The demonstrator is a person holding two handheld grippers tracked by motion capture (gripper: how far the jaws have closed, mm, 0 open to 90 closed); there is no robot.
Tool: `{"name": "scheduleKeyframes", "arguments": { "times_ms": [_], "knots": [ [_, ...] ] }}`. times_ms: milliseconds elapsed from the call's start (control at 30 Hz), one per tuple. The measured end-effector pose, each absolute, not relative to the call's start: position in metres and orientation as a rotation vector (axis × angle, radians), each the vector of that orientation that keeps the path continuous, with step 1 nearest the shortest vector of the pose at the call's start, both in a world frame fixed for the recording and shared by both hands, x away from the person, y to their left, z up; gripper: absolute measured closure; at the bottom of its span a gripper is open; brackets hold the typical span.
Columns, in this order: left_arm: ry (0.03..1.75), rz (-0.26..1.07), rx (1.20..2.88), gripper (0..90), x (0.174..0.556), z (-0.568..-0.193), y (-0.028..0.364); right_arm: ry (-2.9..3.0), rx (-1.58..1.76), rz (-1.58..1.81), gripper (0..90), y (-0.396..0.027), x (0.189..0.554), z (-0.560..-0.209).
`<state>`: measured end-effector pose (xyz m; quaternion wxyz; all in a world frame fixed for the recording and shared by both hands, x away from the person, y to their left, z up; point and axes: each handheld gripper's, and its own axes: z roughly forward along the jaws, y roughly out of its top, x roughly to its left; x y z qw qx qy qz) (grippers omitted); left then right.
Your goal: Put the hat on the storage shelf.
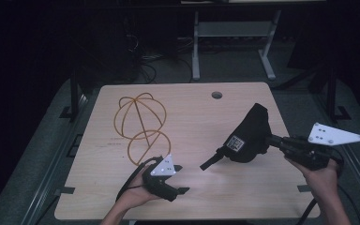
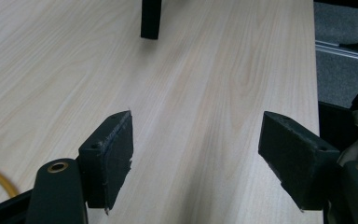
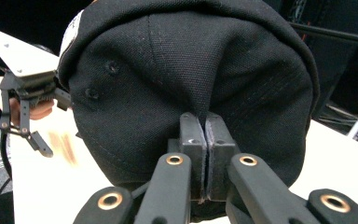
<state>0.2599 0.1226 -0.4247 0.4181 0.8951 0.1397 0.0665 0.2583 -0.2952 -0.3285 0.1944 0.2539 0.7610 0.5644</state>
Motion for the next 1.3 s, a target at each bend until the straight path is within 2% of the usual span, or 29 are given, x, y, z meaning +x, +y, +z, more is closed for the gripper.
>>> {"name": "scheduleKeyframes", "arguments": {
  "times_ms": [800,1300],
  "knots": [
    [0.323,0.175,2.275,26.5,0.263,-0.429,0.123,2.192,0.602,1.630,88.4,-0.237,0.305,-0.267],
    [0.293,0.144,2.276,26.4,0.261,-0.431,0.120,2.299,0.439,1.589,88.3,-0.169,0.339,-0.232]
  ]
}}
